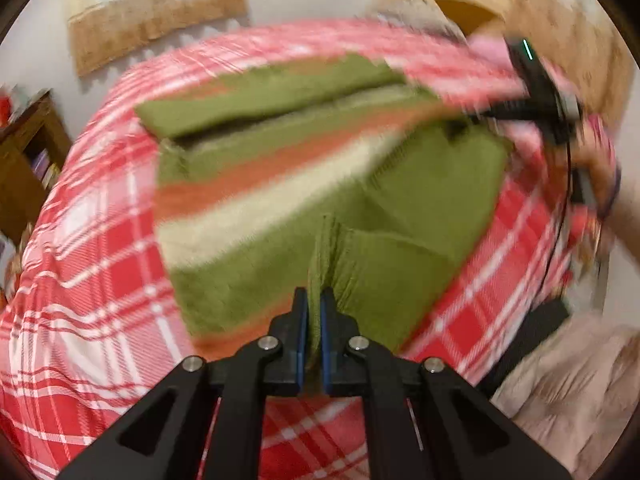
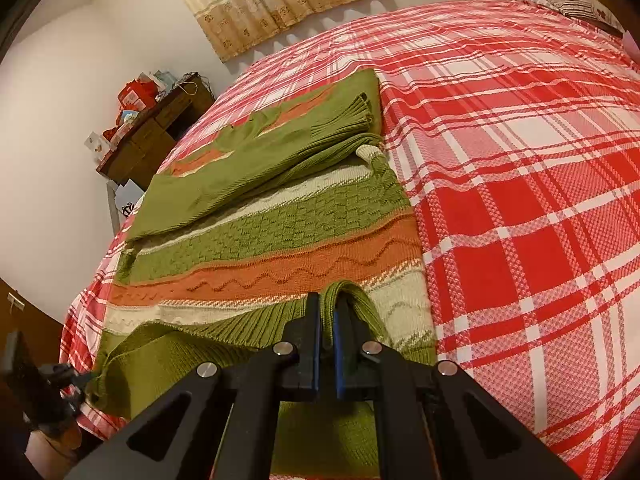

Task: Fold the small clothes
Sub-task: 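Regrasp the hem with the left tool while the right tool holds the hem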

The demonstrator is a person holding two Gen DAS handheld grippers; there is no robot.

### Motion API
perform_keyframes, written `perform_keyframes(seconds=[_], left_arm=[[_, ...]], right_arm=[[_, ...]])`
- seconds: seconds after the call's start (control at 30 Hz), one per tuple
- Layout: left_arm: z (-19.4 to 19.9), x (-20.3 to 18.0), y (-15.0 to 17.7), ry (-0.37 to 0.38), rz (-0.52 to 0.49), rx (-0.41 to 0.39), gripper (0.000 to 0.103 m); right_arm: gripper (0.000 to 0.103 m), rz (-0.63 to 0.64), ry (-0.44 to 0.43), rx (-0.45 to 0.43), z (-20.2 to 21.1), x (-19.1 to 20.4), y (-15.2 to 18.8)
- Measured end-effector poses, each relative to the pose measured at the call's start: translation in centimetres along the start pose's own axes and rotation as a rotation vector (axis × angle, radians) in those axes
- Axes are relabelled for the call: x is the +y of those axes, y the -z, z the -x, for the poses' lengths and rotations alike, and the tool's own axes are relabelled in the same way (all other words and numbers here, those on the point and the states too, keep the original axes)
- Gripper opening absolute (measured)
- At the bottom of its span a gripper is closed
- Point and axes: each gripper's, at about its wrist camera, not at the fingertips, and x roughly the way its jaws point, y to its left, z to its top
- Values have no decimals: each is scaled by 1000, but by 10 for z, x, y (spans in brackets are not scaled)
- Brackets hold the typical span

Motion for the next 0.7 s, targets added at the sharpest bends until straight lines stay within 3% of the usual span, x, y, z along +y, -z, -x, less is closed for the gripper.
perform_keyframes(seconds=[0.17,0.27,0.43,0.5,0.53,0.6,0.63,0.67,0.7], left_arm=[[2,50,-22,-68,210,-68,6],[-7,63,-23,-77,247,-66,6],[-12,67,-15,32,280,-40,6],[-8,58,-11,70,258,-39,11],[-5,54,-9,81,240,-38,19],[-2,47,-7,82,206,-44,46],[-3,44,-8,72,191,-41,70],[-5,38,-7,48,163,-36,78],[-8,35,-7,41,147,-36,78]], right_arm=[[5,-22,-11,-12,0,-2,1],[5,-41,-20,-16,0,-4,2],[6,-40,-35,-22,2,-4,3],[6,-42,-36,-21,2,-4,4],[6,-47,-39,-20,2,-5,3],[6,-53,-43,-22,1,-6,4],[6,-53,-43,-23,1,-5,4],[6,-52,-42,-24,1,-5,4],[6,-49,-40,-25,1,-5,5]])
